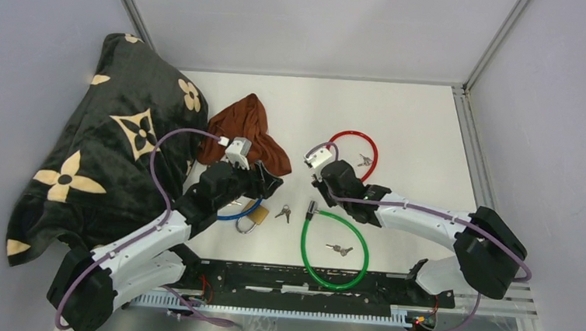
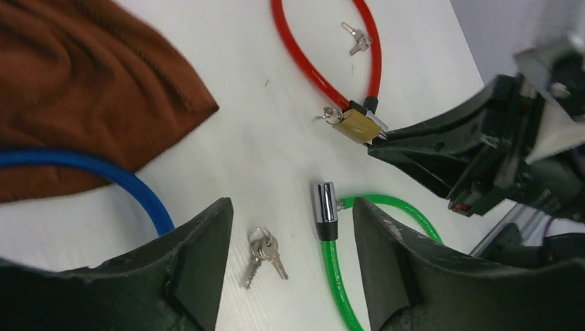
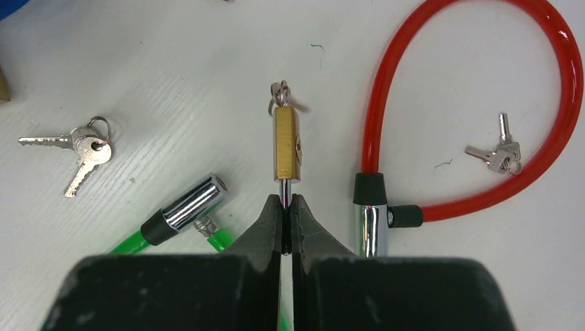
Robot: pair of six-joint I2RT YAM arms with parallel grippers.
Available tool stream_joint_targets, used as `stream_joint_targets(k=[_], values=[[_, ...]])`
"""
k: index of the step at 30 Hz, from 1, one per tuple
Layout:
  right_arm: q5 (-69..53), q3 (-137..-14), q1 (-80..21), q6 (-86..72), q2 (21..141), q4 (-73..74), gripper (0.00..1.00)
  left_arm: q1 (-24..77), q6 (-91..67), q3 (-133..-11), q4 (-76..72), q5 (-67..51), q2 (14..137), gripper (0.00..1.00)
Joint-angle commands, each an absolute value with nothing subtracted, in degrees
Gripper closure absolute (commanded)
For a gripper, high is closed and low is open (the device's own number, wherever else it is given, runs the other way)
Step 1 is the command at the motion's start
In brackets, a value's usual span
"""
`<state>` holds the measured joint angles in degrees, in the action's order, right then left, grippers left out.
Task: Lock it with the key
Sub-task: Lock the lock.
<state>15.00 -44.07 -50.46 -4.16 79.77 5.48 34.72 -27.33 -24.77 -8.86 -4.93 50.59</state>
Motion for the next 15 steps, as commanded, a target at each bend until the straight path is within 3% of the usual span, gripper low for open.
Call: stream_joint_targets(k=[1, 7, 15], values=[[24.5, -46.3, -55.3, -5.9, 79.6, -1.6, 1.0, 34.8, -47.0, -23.4, -14.6, -3.6, 55.0, 0.28], [29.0, -45.5, -60.4, -3.2, 80.4, -13.0, 1.0, 35.6, -59.5, -27.7, -14.0, -3.1, 61.7, 0.16], [27.8, -48.7, -62.9, -2.5, 84.8, -12.0, 1.0, 36.8, -66.9, -30.4, -10.3, -3.2, 63.4, 0.24]])
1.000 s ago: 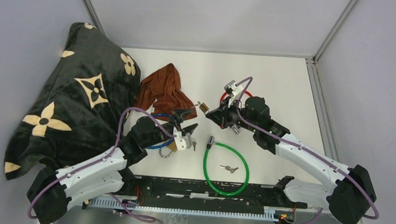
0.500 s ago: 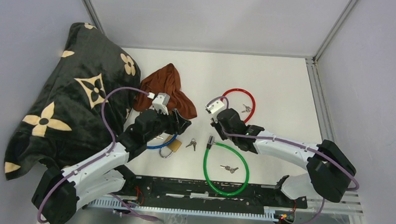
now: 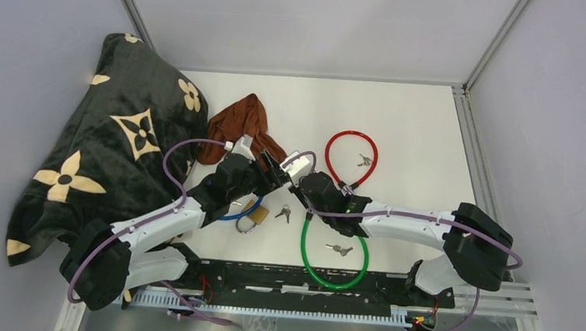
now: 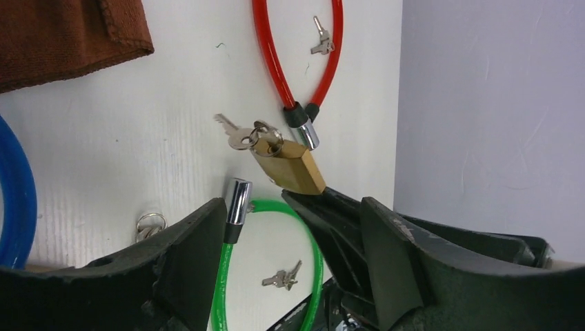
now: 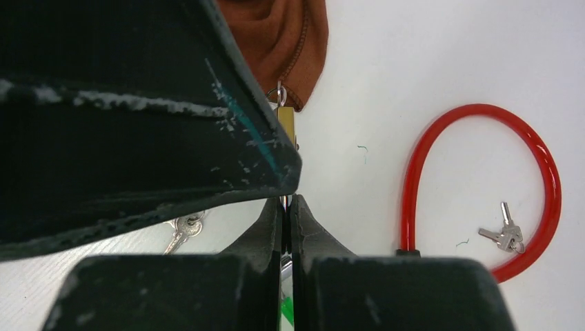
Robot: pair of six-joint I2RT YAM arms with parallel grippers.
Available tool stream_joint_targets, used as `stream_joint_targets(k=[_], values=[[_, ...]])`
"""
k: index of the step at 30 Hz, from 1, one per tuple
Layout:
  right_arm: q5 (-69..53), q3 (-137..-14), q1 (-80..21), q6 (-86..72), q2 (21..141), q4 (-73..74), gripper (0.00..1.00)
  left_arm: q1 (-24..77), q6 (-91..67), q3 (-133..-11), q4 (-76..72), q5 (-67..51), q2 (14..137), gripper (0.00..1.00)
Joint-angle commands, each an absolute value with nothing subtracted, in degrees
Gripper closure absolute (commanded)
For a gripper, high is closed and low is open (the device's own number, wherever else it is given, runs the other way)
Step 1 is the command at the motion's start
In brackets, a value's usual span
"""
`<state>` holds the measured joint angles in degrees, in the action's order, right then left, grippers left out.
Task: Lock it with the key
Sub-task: Lock the lock.
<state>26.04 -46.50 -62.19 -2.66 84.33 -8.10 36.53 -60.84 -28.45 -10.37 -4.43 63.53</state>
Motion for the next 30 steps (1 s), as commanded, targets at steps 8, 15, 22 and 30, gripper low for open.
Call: stream_joint_targets(k=[8, 15, 22, 30], values=[[29.1, -51.3, -67.3, -0.5, 85.9, -12.8, 1.0, 36.8, -66.3, -31.7, -7.8, -1.4, 65.9, 0.37], [30.7, -51.4, -70.7, 4.2, 85.9, -12.7, 1.0, 36.6, -64.7, -32.0, -6.5, -0.2, 65.6, 0.68], [28.8, -50.0, -71.0, 6.0, 84.8, -13.2, 1.0, 35.8, -59.7, -32.0, -6.6, -0.2, 64.5, 0.98], [16.8, -46.5, -70.3, 12.1, 77.1, -6.6, 0.41, 35.0, -35.9, -27.9, -17.6, -5.0, 60.3, 0.98]])
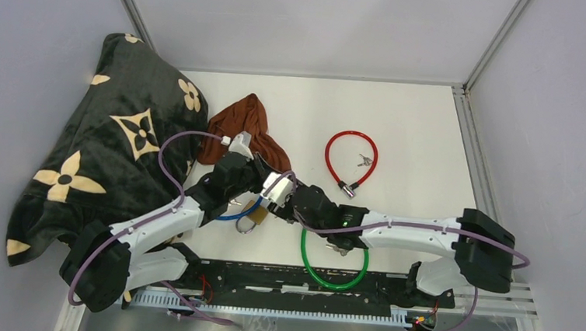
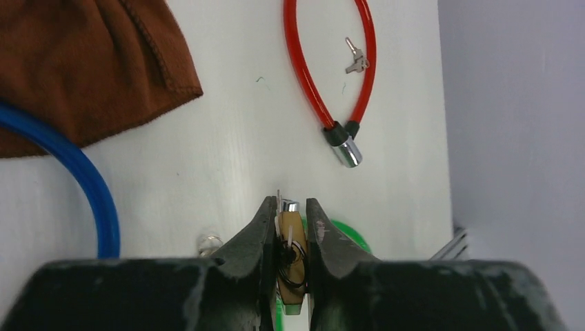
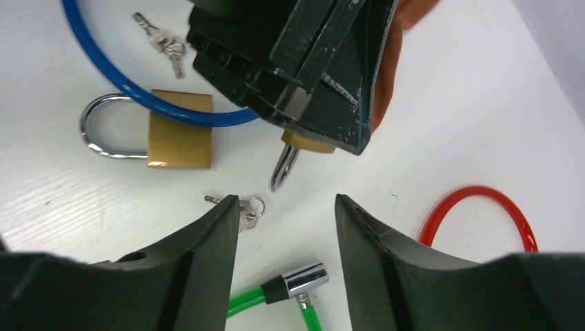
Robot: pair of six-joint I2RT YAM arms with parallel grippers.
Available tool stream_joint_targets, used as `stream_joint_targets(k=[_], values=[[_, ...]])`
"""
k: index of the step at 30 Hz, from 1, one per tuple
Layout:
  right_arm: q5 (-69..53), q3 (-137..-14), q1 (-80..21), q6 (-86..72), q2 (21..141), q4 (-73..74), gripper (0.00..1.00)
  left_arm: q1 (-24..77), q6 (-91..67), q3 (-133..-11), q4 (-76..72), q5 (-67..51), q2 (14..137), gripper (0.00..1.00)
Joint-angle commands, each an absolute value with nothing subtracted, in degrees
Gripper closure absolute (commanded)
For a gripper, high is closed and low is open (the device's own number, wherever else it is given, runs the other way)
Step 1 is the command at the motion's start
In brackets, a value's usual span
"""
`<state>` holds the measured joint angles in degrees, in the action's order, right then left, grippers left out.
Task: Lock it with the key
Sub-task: Lock the lock.
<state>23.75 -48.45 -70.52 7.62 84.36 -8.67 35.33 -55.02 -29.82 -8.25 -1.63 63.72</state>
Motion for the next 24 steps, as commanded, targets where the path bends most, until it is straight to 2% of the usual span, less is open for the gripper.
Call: stream_joint_targets(k=[1, 4, 8, 11, 15, 17, 20, 23, 24], values=[[13.6, -44.9, -69.7, 13.2, 74.7, -5.7, 0.39, 35.1, -31.5, -27.1, -20.1, -8.1, 59.7, 0.98], [-4.5, -39.7, -64.2, 16.5, 65.5, -2.5, 0.37, 35.0, -16.4, -25.0, -24.7, -20.7, 57.6, 0.98], [-26.9, -33.8, -53.4, 21.7, 56.2, -1.2, 0.36, 35.0, -4.2, -26.2, -19.9, -34.2, 55.8, 0.98], [-35.7, -34.9, -49.0, 24.1, 56.0, -0.2, 0.37, 35.3, 2.1, -28.1, -14.8, -43.0, 55.6, 0.98], [-40.2, -38.4, -45.9, 23.9, 60.5, 2.7, 0.38, 35.3, -3.0, -29.9, -15.5, -41.2, 56.0, 0.98], [-41.7, -36.1, -44.2, 17.2, 61.1, -4.3, 0.37, 35.2, -10.5, -29.5, -20.9, -37.9, 55.7, 0.98], [-43.0, -28.8, -43.2, 2.7, 61.2, -26.5, 0.35, 35.5, -17.9, -28.8, -29.4, -38.8, 55.5, 0.98], [-43.5, -25.0, -43.2, -10.9, 65.1, -44.6, 0.34, 37.3, -19.3, -29.5, -30.6, -39.4, 55.3, 0.98], [-43.6, -24.9, -43.3, -13.5, 67.2, -47.7, 0.25, 37.7, -19.5, -30.0, -30.5, -40.3, 55.2, 0.98]])
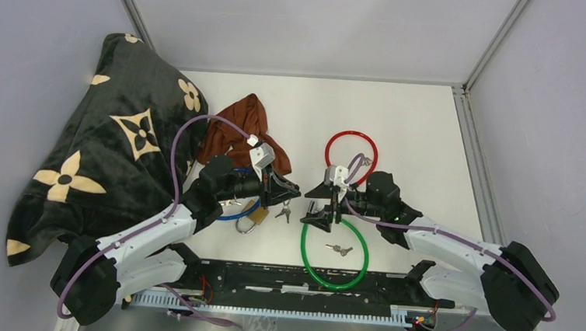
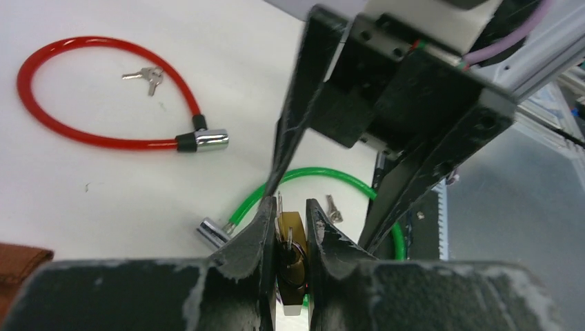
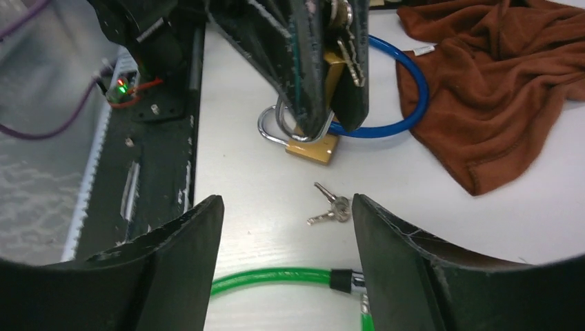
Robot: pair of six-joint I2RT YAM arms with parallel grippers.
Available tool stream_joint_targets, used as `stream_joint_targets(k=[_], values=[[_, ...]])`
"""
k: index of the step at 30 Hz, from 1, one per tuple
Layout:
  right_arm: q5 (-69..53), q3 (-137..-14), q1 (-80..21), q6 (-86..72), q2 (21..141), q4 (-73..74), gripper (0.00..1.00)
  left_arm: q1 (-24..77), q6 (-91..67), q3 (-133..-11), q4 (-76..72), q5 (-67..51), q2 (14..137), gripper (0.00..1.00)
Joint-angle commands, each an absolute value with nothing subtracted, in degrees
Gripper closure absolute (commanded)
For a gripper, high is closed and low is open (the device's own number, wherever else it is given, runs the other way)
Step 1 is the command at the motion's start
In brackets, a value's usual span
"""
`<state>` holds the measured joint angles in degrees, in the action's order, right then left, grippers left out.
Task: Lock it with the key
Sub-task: Lock the lock.
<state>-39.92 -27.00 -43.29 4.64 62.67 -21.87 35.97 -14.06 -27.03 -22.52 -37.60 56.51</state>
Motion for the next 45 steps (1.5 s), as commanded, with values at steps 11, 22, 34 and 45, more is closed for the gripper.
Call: stream_joint_targets(k=[11, 22, 34, 45], values=[[-46.7, -25.6, -43.9, -21.9, 74.5, -61.3, 0.28, 40.1, -20.8, -32.5, -31.6, -41.9, 54.8, 0.98], [-45.4, -26.6, -44.7, -23.5, 74.8, -64.3, 0.97, 43.2, -21.7, -32.4, -31.7, -39.9, 55.9, 0.98], [-36.6, -22.5, -44.6, -28.5, 71.2, -75.7, 1.0, 43.3, -25.8, -31.7, -27.9, -32.4, 53.8, 0.61], [-35.4, -21.7, -44.6, -27.1, 70.0, -76.0, 1.0, 42.3, -27.4, -32.2, -30.2, -33.7, 51.9, 0.53]])
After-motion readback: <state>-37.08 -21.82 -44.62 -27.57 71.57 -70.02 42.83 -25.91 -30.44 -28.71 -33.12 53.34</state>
